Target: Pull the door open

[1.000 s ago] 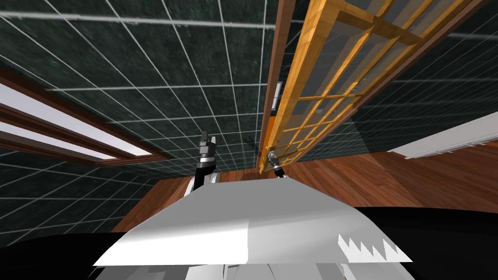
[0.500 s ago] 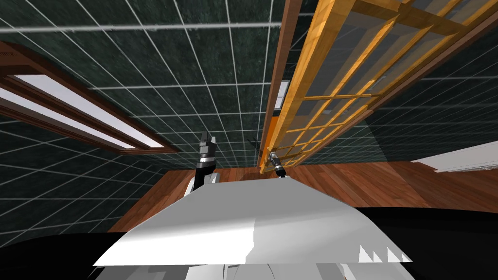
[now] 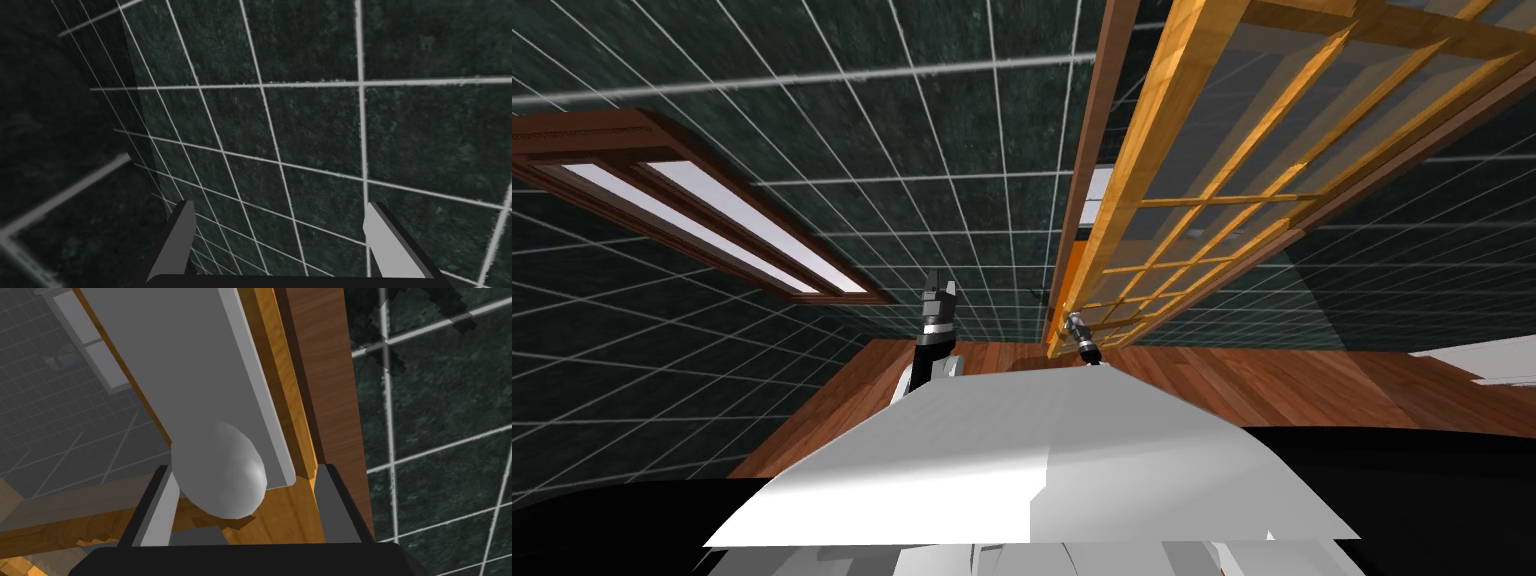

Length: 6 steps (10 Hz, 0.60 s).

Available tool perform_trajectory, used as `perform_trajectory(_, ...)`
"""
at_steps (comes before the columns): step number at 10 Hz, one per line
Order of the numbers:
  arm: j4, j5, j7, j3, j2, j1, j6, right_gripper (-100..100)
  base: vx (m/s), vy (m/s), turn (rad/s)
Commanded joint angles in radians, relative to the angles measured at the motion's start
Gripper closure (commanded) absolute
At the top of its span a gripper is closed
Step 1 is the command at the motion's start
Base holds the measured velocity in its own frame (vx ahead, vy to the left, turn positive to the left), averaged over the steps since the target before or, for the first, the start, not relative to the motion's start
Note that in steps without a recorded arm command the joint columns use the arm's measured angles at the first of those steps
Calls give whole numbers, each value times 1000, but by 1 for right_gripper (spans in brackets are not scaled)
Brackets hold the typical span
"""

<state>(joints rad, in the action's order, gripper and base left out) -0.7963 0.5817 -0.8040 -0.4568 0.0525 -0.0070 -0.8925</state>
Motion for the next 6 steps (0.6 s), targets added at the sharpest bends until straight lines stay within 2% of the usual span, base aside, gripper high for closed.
perform_trajectory(1, 8, -16, 38, 16, -8, -2, -6, 100, -47, -48, 134)
perform_trajectory(6, 11, -92, 183, 36, 6, 5, -3, 100, -54, -46, 128)
